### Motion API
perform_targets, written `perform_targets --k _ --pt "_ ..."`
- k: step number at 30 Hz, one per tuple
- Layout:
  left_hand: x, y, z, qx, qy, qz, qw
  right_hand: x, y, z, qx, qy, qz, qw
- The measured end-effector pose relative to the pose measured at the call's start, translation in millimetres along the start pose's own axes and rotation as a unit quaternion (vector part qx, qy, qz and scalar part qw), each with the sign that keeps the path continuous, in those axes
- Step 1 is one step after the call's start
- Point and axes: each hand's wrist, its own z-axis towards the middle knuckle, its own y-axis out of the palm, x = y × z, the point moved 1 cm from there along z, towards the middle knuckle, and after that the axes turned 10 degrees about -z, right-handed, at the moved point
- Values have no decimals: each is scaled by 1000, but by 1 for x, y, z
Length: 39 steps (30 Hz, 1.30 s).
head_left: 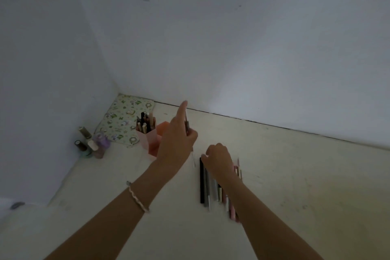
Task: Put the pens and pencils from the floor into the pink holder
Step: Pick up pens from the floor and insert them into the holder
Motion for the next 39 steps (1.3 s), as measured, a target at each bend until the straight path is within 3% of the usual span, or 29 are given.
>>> perform_targets --k 3,11,16,23,28,31,35,39 --pt "12 -16 5 32 40 -51 997 -4 13 2 -19 0 -82 996" --pt "5 -49 17 122 57 -91 987 -17 24 5 -2 -24 -104 994" --pt "2 -47 19 114 69 -88 987 -22 28 7 -17 52 -12 998" --pt "-1 -31 16 90 77 -98 988 -10 25 7 -3 38 34 999" --pt "3 -42 25 126 91 -88 984 -12 -35 21 87 41 76 992" --pt "7 -73 40 208 107 -63 970 -25 -87 29 197 30 190 961" --pt "-5 -113 48 286 115 -13 951 -57 -135 26 316 -38 332 888" --pt "-32 -111 41 260 118 89 954 -83 -142 20 369 -97 387 840"
